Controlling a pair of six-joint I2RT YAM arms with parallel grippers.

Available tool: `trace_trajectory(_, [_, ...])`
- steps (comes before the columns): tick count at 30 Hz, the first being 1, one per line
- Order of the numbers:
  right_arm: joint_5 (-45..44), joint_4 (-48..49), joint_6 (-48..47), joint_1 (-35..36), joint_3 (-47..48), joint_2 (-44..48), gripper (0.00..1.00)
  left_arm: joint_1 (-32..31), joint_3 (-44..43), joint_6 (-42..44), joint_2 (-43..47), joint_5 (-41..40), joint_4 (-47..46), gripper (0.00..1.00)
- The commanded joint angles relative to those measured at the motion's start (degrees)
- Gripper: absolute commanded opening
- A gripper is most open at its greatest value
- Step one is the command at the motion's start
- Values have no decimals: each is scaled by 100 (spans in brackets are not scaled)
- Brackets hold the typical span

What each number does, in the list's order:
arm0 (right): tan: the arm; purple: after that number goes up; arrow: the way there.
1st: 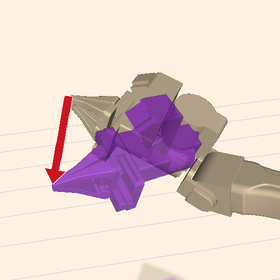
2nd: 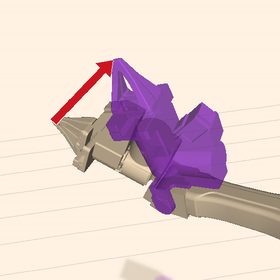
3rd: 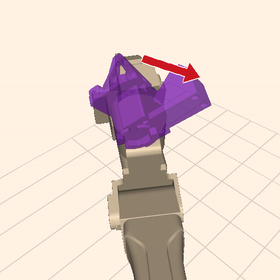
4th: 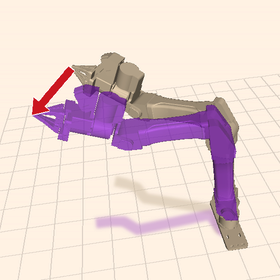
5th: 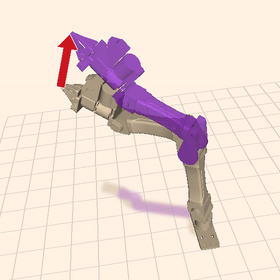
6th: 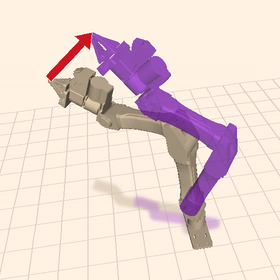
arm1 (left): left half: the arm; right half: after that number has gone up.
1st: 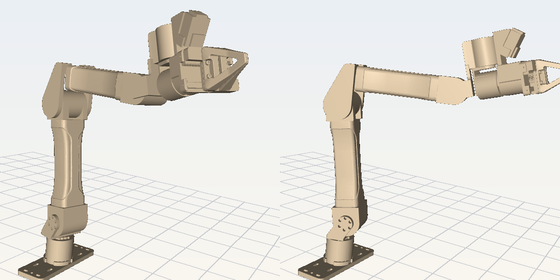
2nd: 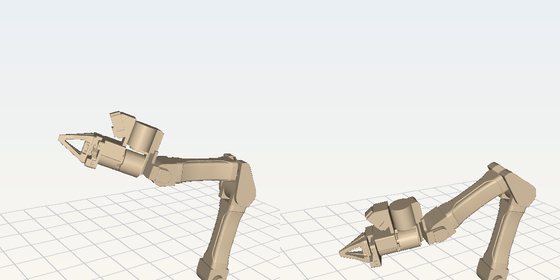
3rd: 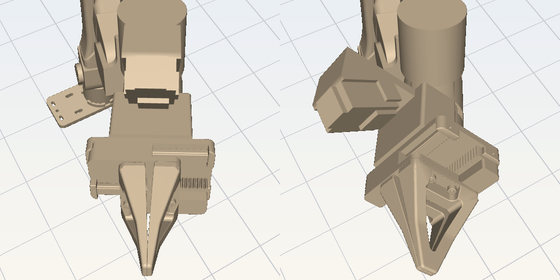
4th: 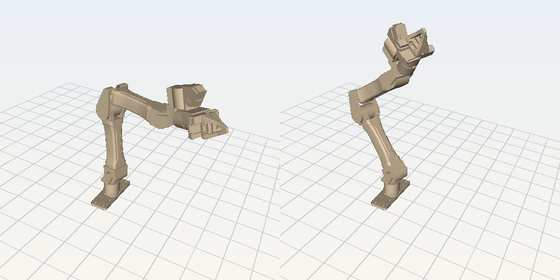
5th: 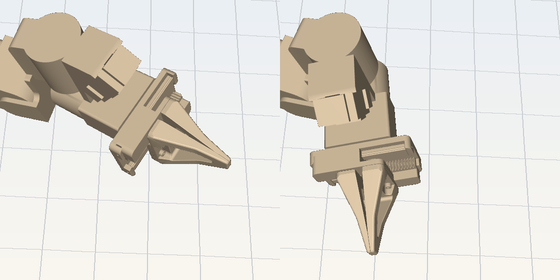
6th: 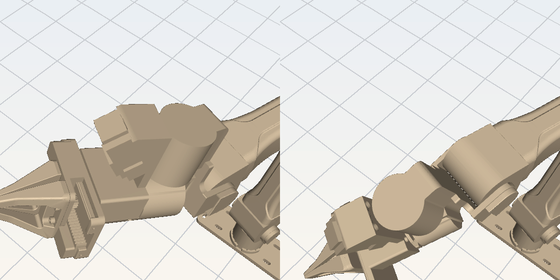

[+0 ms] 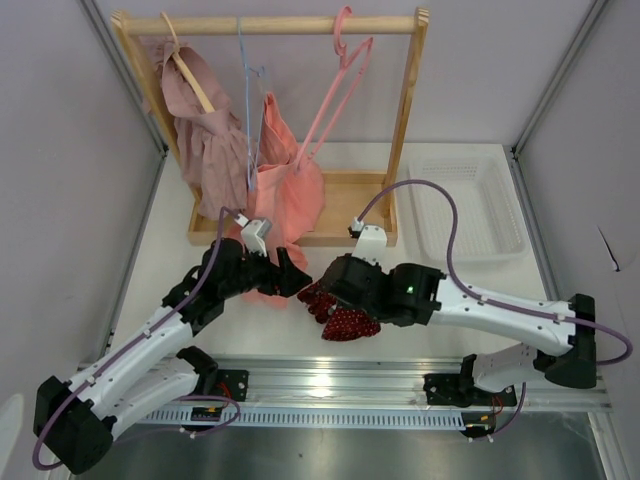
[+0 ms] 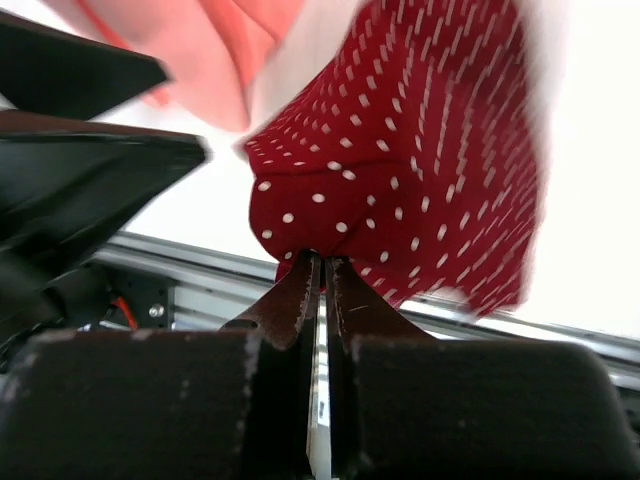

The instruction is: Place the skirt on the hanger

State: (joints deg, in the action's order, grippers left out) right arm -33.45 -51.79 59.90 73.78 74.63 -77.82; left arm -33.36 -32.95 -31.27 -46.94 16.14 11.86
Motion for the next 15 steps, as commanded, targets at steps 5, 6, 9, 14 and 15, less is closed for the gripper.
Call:
trace_trajectory(5, [-548, -1044, -725, -91, 816, 460, 0, -82, -176, 24, -105, 609, -544, 88])
trace_trajectory(6, [-418, -1009, -812, -283, 808, 548, 0, -91, -194, 33, -105, 627, -553, 88])
trace_trajectory(9, [205, -570, -1190, -653, 597, 872, 0, -91, -221, 68, -201, 697, -562, 89])
trace_trajectory(14, [805, -130, -1455, -997, 289, 1111, 0, -126, -115, -151, -386, 1075, -1087, 88])
trace_trajectory(15, [849, -95, -1498, -1006, 272, 1120, 0, -179, -141, -160, -430, 1058, -1106, 88])
